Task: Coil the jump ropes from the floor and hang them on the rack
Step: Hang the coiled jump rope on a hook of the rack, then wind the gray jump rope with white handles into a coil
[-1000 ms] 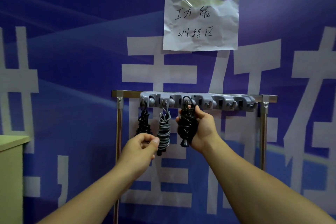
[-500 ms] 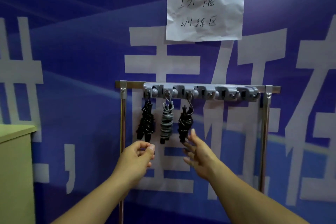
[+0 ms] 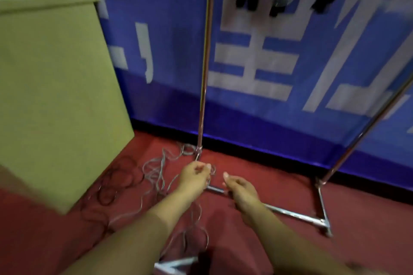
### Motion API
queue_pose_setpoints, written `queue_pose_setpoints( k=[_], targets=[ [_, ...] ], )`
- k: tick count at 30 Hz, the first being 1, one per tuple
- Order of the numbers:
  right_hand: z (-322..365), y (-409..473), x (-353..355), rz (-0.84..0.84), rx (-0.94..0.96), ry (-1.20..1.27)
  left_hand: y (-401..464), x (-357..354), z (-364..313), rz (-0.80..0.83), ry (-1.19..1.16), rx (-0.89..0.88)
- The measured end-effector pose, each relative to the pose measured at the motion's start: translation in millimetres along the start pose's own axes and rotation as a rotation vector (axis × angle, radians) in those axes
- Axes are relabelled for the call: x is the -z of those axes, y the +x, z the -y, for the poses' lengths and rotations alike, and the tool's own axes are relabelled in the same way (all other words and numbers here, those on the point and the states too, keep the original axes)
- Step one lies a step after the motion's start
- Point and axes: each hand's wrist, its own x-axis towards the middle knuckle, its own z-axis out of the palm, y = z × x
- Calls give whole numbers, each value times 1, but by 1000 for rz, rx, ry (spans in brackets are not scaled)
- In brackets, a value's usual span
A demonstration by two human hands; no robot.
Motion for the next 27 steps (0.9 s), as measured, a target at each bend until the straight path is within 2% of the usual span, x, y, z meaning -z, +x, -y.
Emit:
queue_pose_setpoints(
  k=[4, 7, 13, 16, 21, 24, 27],
  targets=[
    [-101, -4, -9, -37, -84, -48, -7, 22, 138, -143, 67, 274],
    [-159, 3, -11, 35, -63, -191, -24, 29, 223, -145, 299, 466],
    [-229, 43, -25, 161, -57, -465, -37, 11, 293, -97, 352, 587],
    [-259, 49, -47, 186, -93, -446, -41, 2, 327, -127, 281, 725],
    [-289, 55, -70, 417, -8, -721, -30, -10, 354, -203, 85, 941],
    [-310, 68, -74, 396, -54, -798, -16, -15, 382, -326, -42, 987],
    [-315, 78, -80, 401, -127, -822, -6, -18, 393, -374, -147, 1015]
  ],
)
